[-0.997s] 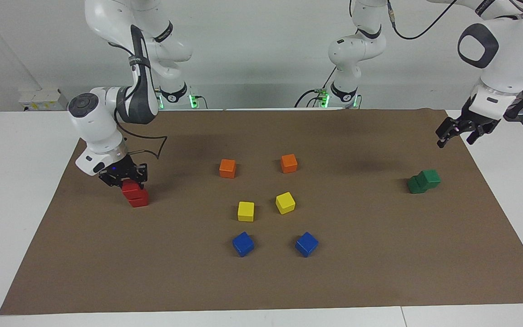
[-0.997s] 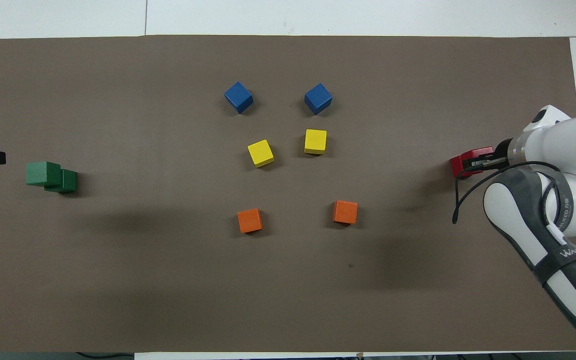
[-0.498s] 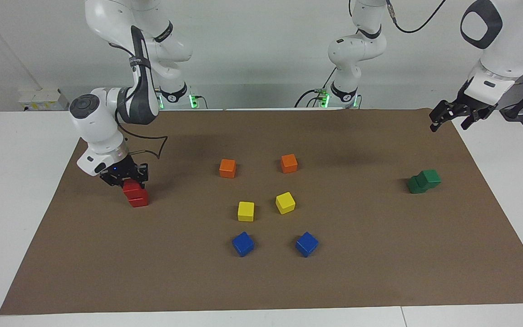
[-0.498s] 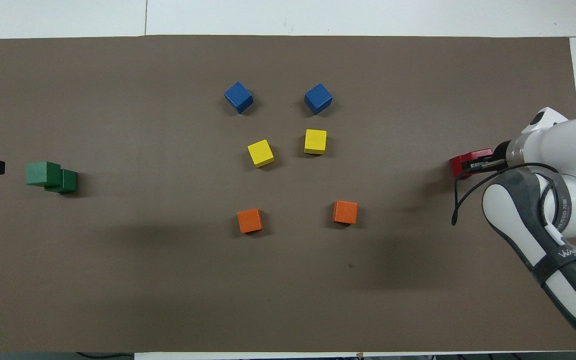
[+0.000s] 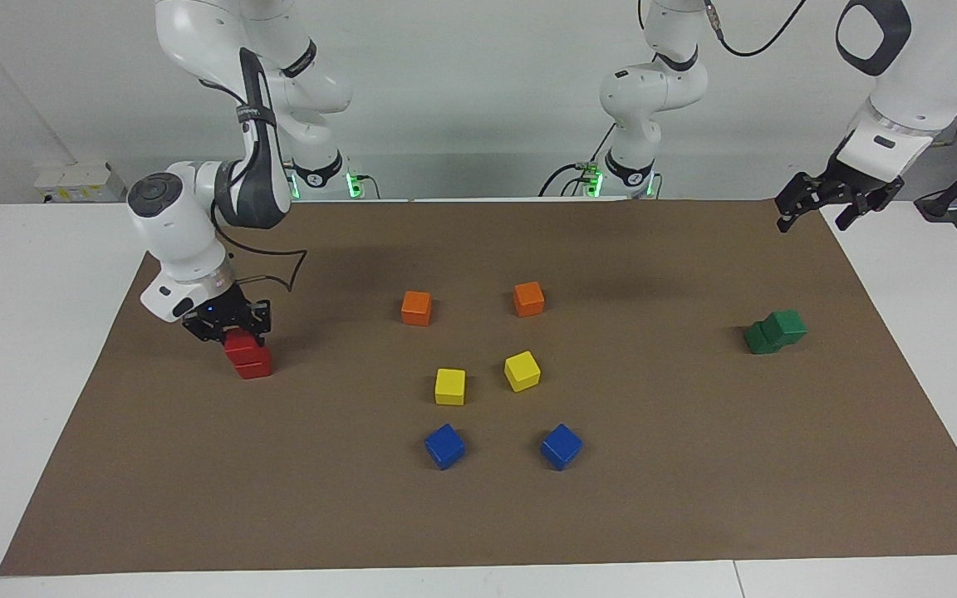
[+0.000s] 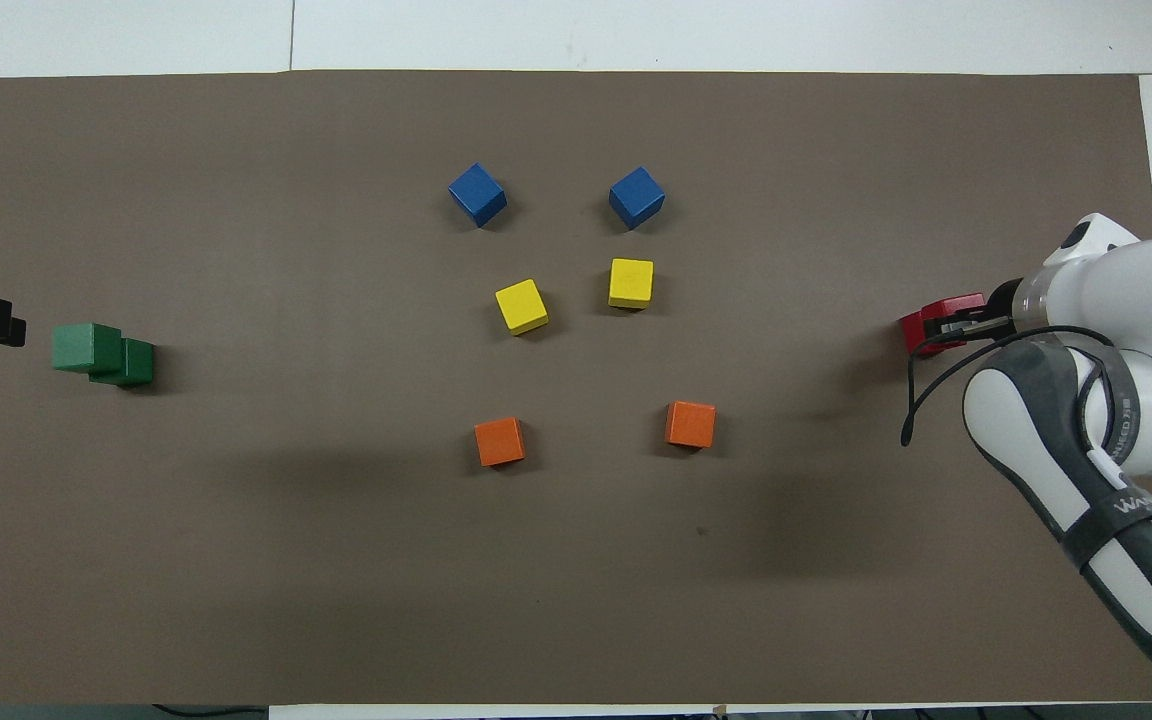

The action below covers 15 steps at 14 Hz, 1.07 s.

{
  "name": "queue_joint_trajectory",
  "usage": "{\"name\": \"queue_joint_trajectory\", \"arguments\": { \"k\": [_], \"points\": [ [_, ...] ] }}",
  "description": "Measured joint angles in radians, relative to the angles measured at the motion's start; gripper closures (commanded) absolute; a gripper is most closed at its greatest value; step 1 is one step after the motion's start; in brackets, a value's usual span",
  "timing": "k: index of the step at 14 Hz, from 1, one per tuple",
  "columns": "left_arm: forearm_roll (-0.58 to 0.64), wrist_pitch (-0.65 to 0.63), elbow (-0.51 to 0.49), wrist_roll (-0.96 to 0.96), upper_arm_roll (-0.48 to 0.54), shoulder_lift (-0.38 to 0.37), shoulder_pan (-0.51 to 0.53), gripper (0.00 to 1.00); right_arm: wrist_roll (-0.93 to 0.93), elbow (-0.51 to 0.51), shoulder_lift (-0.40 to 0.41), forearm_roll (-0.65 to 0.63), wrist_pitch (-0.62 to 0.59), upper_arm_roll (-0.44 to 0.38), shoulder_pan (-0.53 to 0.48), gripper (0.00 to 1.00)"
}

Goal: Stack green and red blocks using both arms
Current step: 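Open the right gripper and withdraw it from the red stack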

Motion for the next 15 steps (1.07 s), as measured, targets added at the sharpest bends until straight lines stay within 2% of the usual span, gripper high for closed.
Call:
{"name": "queue_joint_trajectory", "arguments": {
  "k": [5, 15],
  "points": [
    [0.000, 0.004, 0.010, -0.017, 0.006, -0.005, -0.041, 0.00, 0.000, -0.009, 0.001, 0.000, 0.020, 0.000, 0.000, 1.00],
    [-0.047, -0.034, -0.004, -0.067, 0.011, -0.006, -0.043, 0.00, 0.000, -0.018, 0.001, 0.000, 0.023, 0.000, -0.014, 1.00]
  ]
}}
